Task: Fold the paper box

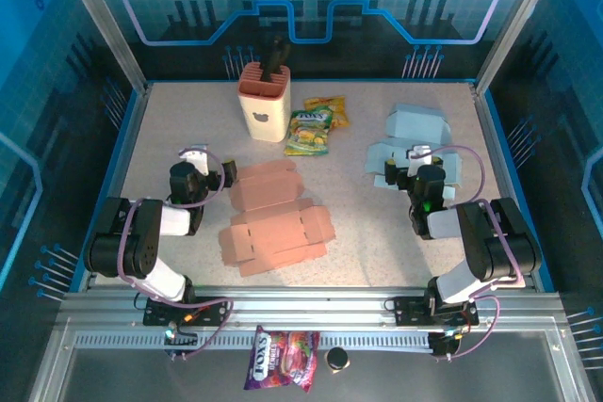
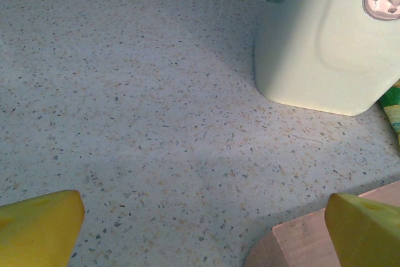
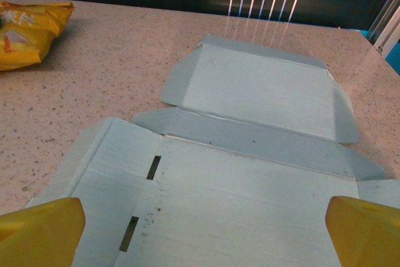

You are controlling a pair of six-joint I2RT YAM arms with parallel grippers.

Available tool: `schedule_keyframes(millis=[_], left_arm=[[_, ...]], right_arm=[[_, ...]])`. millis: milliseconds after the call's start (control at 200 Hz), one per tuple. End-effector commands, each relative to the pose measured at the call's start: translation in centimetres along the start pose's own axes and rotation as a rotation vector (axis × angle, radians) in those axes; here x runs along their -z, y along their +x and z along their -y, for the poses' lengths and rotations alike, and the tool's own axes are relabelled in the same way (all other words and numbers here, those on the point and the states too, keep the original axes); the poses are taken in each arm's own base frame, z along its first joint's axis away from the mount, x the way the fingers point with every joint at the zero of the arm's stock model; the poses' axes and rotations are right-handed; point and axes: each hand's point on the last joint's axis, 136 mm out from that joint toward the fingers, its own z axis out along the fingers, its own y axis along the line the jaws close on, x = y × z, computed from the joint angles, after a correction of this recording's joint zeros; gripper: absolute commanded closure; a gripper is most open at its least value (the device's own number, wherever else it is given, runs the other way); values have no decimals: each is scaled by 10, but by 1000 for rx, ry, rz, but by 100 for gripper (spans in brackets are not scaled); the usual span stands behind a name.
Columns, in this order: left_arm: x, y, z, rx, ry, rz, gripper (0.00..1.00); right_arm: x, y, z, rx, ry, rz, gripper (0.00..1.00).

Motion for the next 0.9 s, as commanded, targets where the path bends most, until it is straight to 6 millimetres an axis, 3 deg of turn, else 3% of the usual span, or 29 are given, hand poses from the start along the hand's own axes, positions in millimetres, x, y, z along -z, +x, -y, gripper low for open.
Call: schedule_keyframes(millis=[0,220,370,425,520,600,655,705,750,820,896], left_arm=[[0,-12,1,-15,-5,33,1],[20,-21,-8,6,-67,134,1],[48,-53,1,-36,-102,181,1],[60,-72,6,-41,-124,222,1],[86,-119,20,-40,-168,303,1],[110,-152,10,211,-267,290,1],[129,-139,4,456,-318,105,1],[140,-139,5,610,-326,52,1],[133,-131,18,723,-228,-9,1],[120,-104,49,918,-76,-177,1],[117,-64,85,976,-32,-417,7]], right_arm=[[11,-9,4,-12,15,91,0],[27,-18,3,-3,16,164,0],[50,-51,0,80,139,217,0],[63,-77,1,94,183,273,0],[93,-144,-6,125,224,367,0],[118,-199,3,-9,246,319,0],[133,-218,13,-220,180,172,0],[146,-217,11,-397,71,21,0],[147,-211,12,-551,28,-44,0],[144,-206,-15,-625,-205,-148,0],[149,-173,-32,-611,-178,-385,0]])
